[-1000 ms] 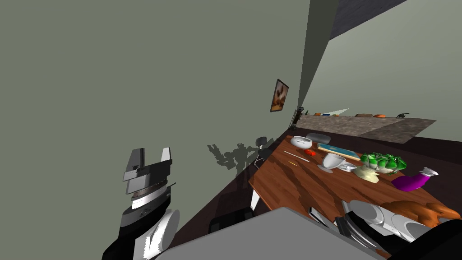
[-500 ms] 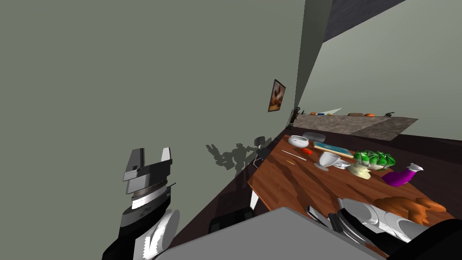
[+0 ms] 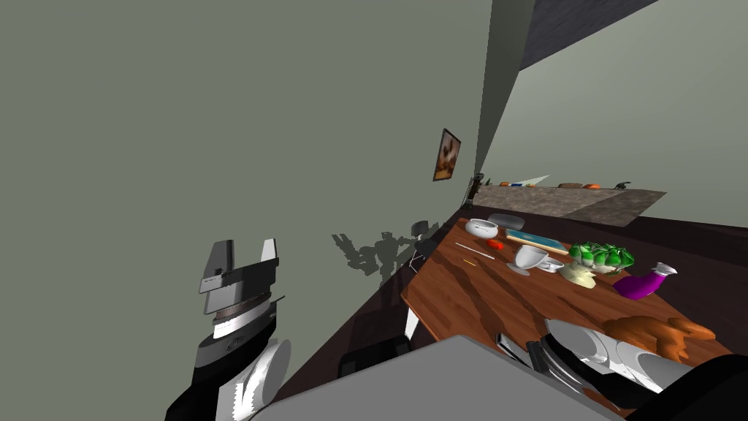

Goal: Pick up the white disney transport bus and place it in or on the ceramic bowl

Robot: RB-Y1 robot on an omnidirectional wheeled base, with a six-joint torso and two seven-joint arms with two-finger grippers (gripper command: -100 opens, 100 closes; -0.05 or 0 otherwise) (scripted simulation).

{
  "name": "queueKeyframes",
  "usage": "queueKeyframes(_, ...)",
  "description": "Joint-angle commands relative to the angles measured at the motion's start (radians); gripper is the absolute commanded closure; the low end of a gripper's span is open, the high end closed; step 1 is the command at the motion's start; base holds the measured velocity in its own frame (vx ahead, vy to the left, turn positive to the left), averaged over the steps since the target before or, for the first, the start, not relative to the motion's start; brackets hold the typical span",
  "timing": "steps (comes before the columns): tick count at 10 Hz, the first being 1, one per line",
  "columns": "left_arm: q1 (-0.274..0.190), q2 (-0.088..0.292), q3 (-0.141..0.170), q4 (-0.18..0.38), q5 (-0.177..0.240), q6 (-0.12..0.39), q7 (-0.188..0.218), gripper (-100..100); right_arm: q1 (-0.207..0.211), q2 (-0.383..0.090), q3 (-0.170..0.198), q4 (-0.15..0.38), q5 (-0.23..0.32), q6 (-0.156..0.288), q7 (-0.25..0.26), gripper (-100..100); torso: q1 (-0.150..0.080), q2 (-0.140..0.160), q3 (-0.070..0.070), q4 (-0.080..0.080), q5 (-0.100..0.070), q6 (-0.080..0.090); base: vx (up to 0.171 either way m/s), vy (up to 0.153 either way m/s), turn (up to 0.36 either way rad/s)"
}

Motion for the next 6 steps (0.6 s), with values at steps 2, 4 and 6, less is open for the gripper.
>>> queueKeyframes(2, 0.0, 0.0, 0.0, 0.0, 0.0, 0.0, 0.0, 0, 0.0, 0.001, 0.0, 0.0, -0.001, 0.0, -0.001, 100, 0.0, 0.0, 0.0, 0.0, 0.0, -0.001, 0.0, 0.0, 0.0)
queueKeyframes(4, 0.0, 0.0, 0.0, 0.0, 0.0, 0.0, 0.0, 0, 0.001, 0.001, 0.0, -0.001, -0.001, -0.001, -0.001, 100, -0.001, 0.0, 0.0, 0.0, 0.0, -0.001, 0.0, 0.0, 0.0)
queueKeyframes(6, 0.0, 0.0, 0.0, 0.0, 0.0, 0.0, 0.0, 0, -0.003, -0.002, 0.017, 0.025, -0.042, -0.01, 0.032, 100, -0.001, 0.0, 0.0, 0.0, 0.001, 0.0, -0.004, -0.009, 0.014)
